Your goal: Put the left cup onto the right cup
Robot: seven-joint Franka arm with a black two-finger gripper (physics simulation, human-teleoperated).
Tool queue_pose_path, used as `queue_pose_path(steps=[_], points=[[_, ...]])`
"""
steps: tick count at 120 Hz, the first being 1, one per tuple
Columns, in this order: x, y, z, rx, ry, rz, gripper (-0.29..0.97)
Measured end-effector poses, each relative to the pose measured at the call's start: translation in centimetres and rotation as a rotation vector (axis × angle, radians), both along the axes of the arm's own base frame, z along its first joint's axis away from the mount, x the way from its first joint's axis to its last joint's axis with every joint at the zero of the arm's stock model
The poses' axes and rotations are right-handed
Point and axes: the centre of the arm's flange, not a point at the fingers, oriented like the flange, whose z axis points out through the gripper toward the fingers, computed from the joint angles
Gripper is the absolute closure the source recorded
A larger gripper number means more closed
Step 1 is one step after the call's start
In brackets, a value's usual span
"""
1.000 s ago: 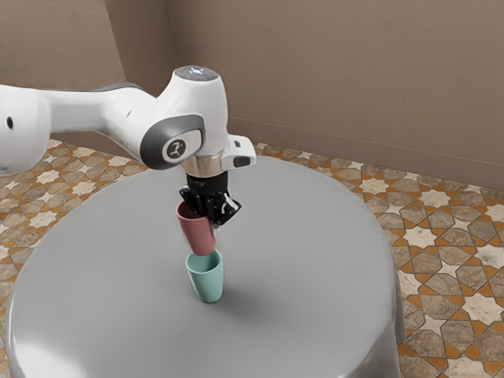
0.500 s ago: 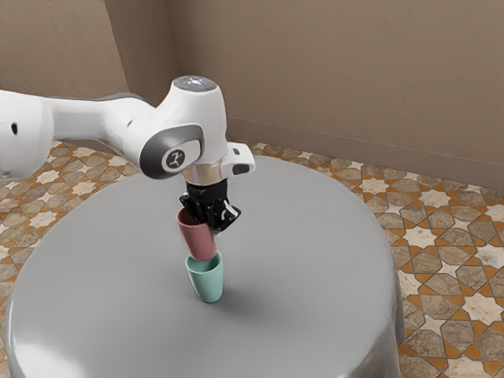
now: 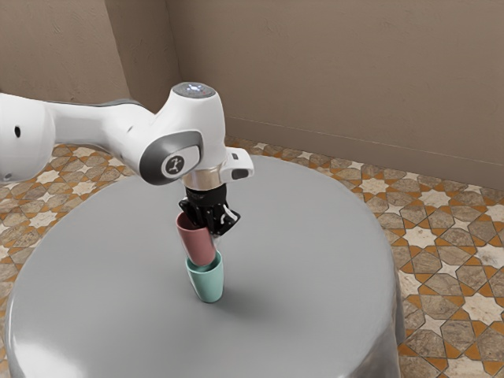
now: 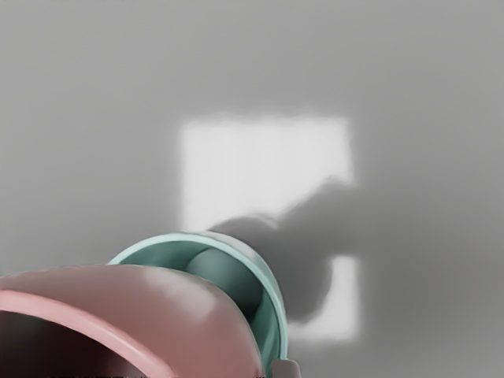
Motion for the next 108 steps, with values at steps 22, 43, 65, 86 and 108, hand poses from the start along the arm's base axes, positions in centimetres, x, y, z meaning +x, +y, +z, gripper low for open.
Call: queue_pose_path(steps=[22,43,65,86,108], points=[[0.0,0.0,-0.8,0.002,0.010,0.002,0.78],[0.1,0.2,-1.4,0.005,0.019,0.009,0.78],[0.1,0.4,-2.0,0.008,0.028,0.015,0.78],[0.0,0.7,-2.6,0.009,0.033,0.022,0.78],[0.0,0.7,-3.0,0.007,0.037,0.023,0.65]])
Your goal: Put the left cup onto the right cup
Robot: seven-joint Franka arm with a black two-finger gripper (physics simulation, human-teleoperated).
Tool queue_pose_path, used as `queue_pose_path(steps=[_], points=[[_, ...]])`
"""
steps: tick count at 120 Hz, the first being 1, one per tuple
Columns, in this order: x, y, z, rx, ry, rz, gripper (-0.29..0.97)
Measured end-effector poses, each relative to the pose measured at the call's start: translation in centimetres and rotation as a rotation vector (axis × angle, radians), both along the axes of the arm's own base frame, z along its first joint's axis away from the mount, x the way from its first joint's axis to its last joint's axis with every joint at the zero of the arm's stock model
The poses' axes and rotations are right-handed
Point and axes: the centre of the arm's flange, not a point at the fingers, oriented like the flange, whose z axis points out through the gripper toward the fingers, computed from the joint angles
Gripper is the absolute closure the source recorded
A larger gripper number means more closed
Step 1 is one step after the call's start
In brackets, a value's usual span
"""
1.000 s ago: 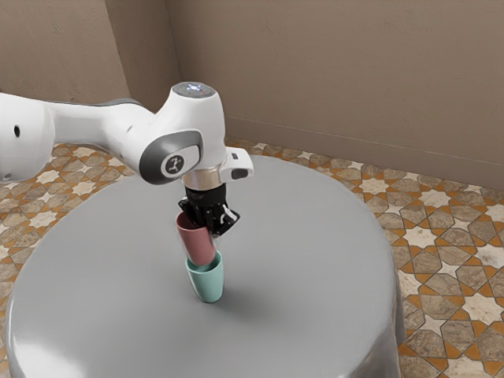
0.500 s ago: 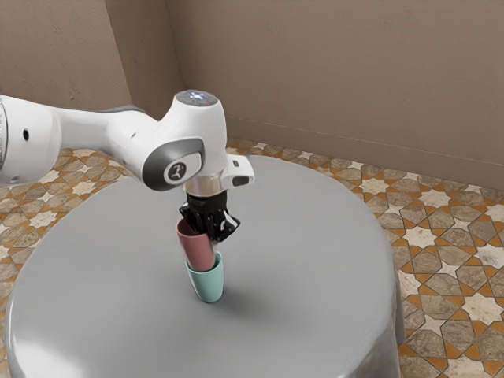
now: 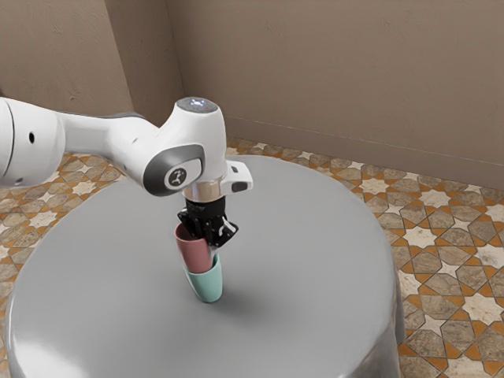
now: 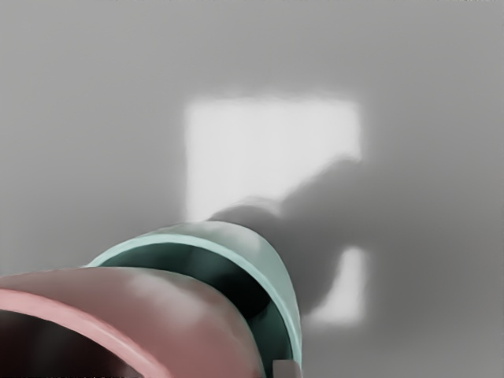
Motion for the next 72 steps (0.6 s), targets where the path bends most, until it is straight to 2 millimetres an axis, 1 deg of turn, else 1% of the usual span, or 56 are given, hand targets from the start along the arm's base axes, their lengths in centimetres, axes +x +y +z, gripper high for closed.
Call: queue_pose_path(steps=[15,29,48,72], points=[[0.1,-0.1,-0.5,-0.002,0.009,-0.001,0.38],[0.2,-0.1,-0.8,-0.003,0.013,-0.003,0.22],[0.3,-0.1,-1.1,-0.004,0.013,-0.007,0.10],[0.3,-0.1,-1.1,-0.005,0.010,-0.011,0.04]])
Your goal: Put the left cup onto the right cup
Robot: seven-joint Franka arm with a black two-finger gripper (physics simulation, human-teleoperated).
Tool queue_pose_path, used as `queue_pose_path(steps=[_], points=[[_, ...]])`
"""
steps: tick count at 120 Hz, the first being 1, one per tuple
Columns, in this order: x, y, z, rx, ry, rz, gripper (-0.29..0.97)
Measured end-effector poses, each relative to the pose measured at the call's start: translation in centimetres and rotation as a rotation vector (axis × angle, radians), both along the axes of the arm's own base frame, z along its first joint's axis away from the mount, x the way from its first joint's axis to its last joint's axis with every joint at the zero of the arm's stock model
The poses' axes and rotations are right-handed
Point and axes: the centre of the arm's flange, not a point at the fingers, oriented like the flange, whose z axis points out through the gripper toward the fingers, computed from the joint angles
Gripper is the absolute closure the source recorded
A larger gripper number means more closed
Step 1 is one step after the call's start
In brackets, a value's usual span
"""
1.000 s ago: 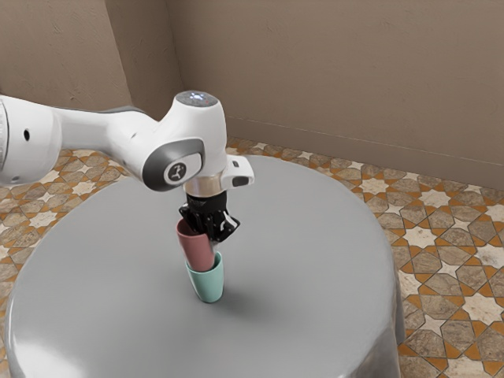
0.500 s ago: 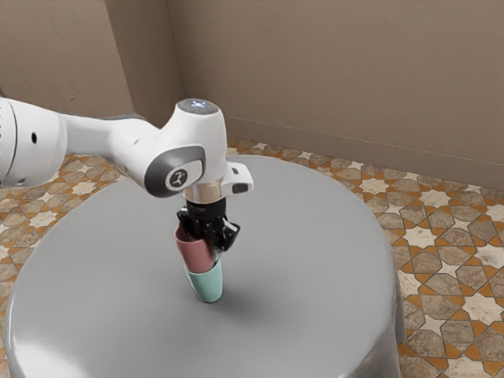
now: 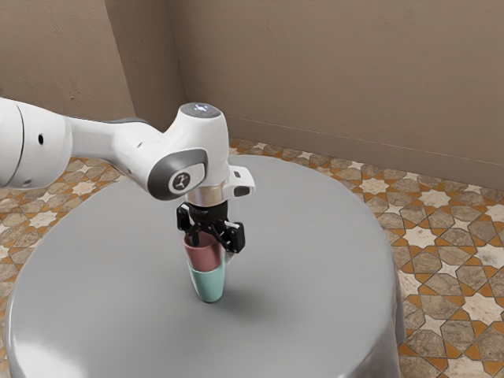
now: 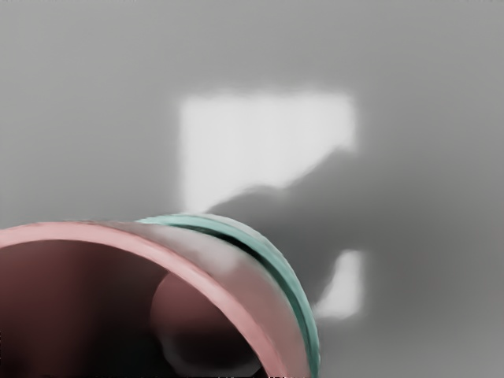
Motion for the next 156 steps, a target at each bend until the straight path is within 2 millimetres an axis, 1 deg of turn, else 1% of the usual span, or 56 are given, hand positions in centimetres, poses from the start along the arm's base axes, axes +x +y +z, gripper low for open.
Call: queue_pose_path(steps=[17,25,33,50,78,85,99,107,114,121,131,145,156], points=[[0.1,0.0,0.1,-0.001,-0.003,-0.002,0.02],[0.4,0.0,0.6,-0.003,-0.013,-0.003,0.02],[1.1,0.2,1.9,-0.007,-0.031,0.003,0.01],[2.7,0.7,5.5,-0.009,-0.059,0.019,0.01],[3.6,0.9,9.3,0.012,-0.057,0.019,0.00],[3.8,1.3,10.2,0.017,-0.057,0.024,0.00],[4.3,2.1,12.7,0.025,-0.064,0.036,0.00],[4.6,3.4,13.6,0.031,-0.061,0.051,0.00],[4.7,4.9,14.0,0.037,-0.055,0.066,0.00],[5.0,6.7,14.7,0.041,-0.055,0.083,0.00],[5.3,9.5,16.1,0.040,-0.058,0.101,0.00],[5.4,13.8,17.9,0.027,-0.049,0.132,0.00],[5.2,16.0,18.9,0.013,-0.036,0.136,0.00]])
